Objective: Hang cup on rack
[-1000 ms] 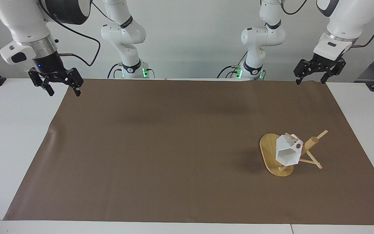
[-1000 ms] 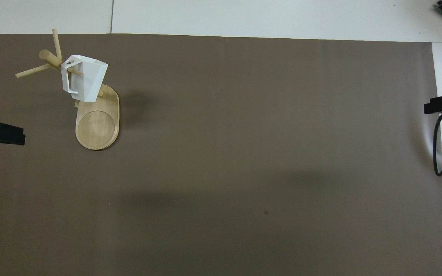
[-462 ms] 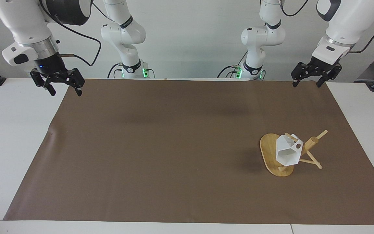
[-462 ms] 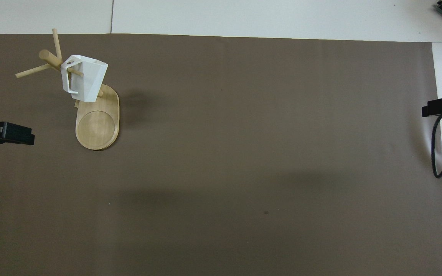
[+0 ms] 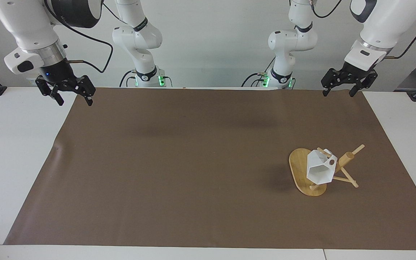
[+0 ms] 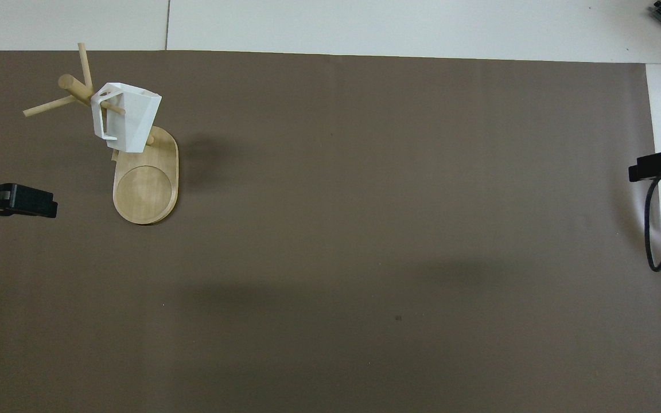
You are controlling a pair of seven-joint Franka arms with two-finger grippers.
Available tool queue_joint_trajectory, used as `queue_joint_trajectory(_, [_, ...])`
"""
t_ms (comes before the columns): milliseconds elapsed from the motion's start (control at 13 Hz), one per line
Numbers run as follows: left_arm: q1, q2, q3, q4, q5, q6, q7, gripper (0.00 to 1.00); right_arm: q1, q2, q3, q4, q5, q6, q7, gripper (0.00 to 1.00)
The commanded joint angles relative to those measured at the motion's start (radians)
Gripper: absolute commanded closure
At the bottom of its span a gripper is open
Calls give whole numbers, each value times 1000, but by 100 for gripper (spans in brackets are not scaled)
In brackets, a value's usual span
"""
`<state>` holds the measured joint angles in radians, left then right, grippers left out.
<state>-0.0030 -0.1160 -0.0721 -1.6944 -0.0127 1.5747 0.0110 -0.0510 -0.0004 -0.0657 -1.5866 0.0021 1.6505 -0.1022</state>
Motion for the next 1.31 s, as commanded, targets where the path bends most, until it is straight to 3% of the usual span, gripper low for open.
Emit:
queue_joint_trajectory(0, [6, -11, -6, 1, 14, -28, 18, 0, -12, -27, 10, -19, -4, -29, 33, 0])
queue_joint_trajectory(231, [11, -17, -8, 18, 14, -68, 41, 0, -42, -42, 27, -29, -1, -31, 30, 0])
queue_joint_trajectory(385, [11, -19, -8, 10, 13, -58, 41, 0, -116, -47, 104, -35, -1, -31, 30, 0])
queue_joint_trajectory(1231, [15, -25, -8, 5, 5, -47, 38, 0, -104, -44, 101, -35, -1, -35, 33, 0])
